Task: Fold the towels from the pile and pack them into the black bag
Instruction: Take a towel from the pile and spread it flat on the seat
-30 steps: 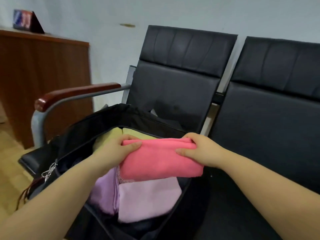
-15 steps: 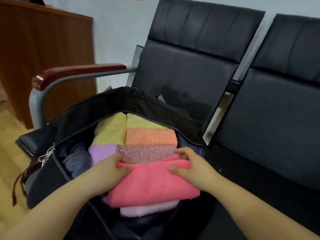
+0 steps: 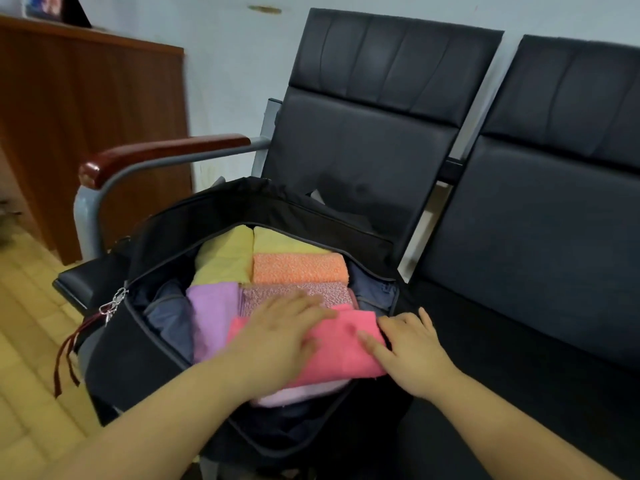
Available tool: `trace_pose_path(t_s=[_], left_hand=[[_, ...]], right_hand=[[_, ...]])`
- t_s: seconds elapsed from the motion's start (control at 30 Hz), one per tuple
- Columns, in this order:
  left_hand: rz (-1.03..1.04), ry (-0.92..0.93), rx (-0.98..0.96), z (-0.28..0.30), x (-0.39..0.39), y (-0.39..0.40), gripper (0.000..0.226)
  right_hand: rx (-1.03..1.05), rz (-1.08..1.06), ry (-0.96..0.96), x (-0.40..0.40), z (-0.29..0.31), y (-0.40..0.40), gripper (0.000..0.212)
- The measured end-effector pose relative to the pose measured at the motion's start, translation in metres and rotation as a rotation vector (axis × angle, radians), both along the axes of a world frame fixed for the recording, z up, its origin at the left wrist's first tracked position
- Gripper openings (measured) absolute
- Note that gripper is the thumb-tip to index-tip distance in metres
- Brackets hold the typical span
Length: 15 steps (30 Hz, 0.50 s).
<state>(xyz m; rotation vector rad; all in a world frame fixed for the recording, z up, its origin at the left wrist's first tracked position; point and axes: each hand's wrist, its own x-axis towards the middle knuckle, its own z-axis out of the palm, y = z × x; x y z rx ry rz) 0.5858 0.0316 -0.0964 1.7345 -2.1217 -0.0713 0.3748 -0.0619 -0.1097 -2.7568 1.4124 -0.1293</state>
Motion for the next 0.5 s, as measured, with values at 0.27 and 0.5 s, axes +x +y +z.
trace_pose_path(t_s=[0.27, 0.5], left_hand=[[0.017, 0.016, 0.458, -0.026, -0.043, -0.021, 0.049], [0.047, 0.271, 0.361, -0.009, -0.032, -0.009, 0.084]], right_hand=[[-0.065, -0.031, -0.094, -0.05, 0.009, -0.001, 0.108], [-0.069, 0.089, -0.218, -0.017, 0.021, 0.024, 0.094]])
